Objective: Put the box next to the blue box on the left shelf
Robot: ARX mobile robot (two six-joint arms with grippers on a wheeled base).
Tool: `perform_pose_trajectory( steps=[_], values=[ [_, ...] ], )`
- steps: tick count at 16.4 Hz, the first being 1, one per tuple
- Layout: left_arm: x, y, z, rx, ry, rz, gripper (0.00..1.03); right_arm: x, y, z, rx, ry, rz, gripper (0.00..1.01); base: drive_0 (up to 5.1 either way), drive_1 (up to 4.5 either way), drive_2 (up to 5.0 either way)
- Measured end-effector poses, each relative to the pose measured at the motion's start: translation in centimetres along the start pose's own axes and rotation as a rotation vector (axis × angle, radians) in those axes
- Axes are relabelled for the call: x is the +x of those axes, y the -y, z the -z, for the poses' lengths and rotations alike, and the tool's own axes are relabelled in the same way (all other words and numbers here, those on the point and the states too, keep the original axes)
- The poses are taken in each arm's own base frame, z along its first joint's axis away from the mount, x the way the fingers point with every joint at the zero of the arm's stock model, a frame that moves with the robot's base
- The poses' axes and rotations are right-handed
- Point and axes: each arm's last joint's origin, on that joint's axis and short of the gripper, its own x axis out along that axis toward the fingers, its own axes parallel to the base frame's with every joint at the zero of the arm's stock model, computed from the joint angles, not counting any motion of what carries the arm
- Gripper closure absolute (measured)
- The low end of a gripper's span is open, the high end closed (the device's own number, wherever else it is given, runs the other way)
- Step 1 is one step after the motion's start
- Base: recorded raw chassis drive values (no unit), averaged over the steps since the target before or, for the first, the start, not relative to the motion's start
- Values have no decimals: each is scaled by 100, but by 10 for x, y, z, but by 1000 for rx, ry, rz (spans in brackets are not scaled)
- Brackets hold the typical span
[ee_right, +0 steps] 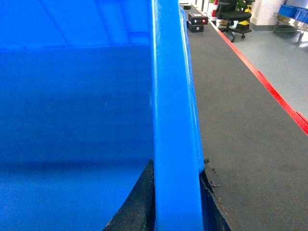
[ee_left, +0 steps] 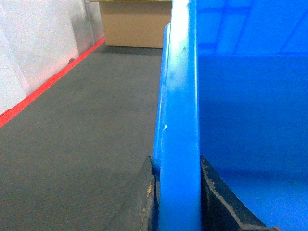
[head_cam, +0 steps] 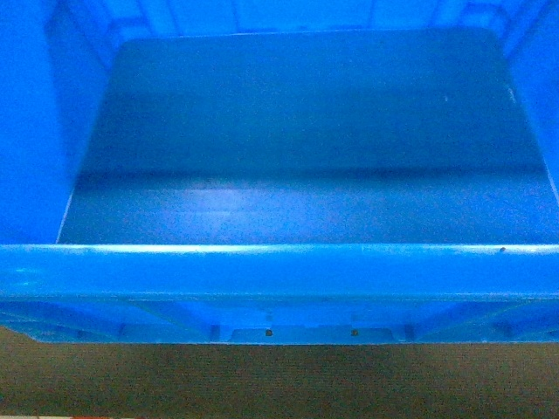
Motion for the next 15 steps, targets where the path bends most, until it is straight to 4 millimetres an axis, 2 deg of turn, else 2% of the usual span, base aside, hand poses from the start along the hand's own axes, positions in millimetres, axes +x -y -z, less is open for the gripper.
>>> perform_pose_trajectory(
  steps=[15],
  values=[
    [0,0,0,0,1,0,87,0,0,0,-1,0,-1,84,-135,-135,-135]
  ],
)
